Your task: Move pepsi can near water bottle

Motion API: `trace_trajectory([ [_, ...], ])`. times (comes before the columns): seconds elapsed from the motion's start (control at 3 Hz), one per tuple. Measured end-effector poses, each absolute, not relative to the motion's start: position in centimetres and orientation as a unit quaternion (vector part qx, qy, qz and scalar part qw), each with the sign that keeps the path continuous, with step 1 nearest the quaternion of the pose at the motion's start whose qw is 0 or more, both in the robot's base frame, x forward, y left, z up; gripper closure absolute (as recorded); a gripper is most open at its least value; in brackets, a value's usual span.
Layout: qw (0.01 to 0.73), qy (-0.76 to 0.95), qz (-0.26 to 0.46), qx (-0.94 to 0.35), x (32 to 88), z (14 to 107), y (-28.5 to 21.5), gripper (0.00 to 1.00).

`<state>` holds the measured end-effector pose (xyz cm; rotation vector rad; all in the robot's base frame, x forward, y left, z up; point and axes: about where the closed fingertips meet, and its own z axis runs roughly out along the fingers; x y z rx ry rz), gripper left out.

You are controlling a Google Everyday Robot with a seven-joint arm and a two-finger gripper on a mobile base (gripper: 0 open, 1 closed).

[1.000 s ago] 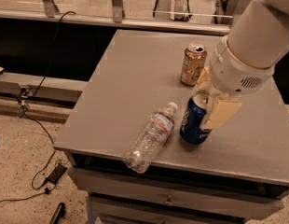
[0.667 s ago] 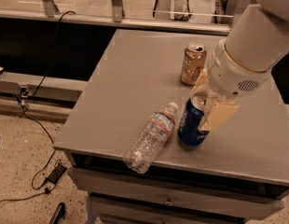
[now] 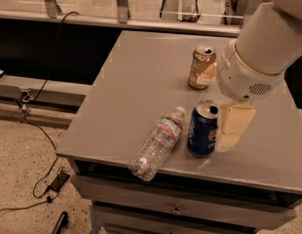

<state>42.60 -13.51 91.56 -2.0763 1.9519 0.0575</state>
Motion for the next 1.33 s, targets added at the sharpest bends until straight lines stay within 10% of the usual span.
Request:
trace_trajectory([
  [1.33,0.207,0.671,0.004,-0.712,42.7,92.4,-19.1,0.0],
])
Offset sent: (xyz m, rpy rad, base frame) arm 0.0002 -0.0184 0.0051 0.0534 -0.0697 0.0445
